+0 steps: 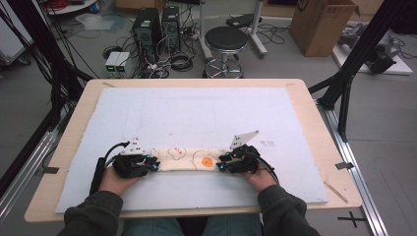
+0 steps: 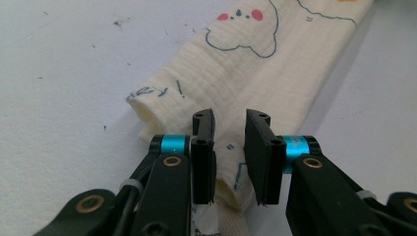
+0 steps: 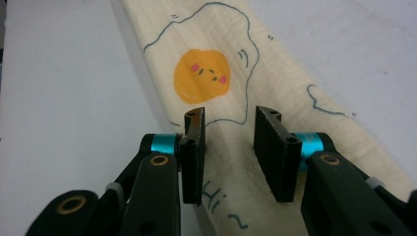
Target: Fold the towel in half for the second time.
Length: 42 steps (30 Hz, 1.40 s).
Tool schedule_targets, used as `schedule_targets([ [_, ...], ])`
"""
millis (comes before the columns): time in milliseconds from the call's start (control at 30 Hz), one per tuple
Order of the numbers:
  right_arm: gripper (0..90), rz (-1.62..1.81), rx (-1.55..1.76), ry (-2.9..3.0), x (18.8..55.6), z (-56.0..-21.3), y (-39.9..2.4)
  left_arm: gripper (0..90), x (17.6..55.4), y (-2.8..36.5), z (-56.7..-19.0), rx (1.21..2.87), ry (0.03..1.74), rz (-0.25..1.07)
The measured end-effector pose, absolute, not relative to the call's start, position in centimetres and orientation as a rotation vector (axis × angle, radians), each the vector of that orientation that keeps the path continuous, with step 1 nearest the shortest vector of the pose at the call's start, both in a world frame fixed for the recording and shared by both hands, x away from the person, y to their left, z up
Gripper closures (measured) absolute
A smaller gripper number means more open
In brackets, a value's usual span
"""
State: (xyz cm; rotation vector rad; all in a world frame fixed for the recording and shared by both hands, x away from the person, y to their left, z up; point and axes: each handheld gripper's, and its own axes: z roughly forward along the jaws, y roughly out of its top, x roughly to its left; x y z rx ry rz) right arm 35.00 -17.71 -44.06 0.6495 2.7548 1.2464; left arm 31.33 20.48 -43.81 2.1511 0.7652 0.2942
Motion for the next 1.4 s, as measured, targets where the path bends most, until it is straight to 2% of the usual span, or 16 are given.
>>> schedule_targets([
  [433,61.5,1.277,0.646,2.757,35.0,-43.2,-17.6,69.0,31.7,21.3,-41.6,2.015,0.754,0.336],
  [900,55.9,1.276,0.653,2.734,36.8,-42.1,-15.4,65.2,33.4,18.8,-42.2,2.086,0.730,0.318],
  [1167,54.4,1.195,0.682,2.770,37.3,-42.8,-15.7,64.4,33.3,19.1,-43.6,2.176,0.753,0.288],
  [1400,52.6,1.183,0.692,2.766,36.9,-42.8,-17.4,63.8,33.1,19.1,-43.6,2.188,0.746,0.298],
])
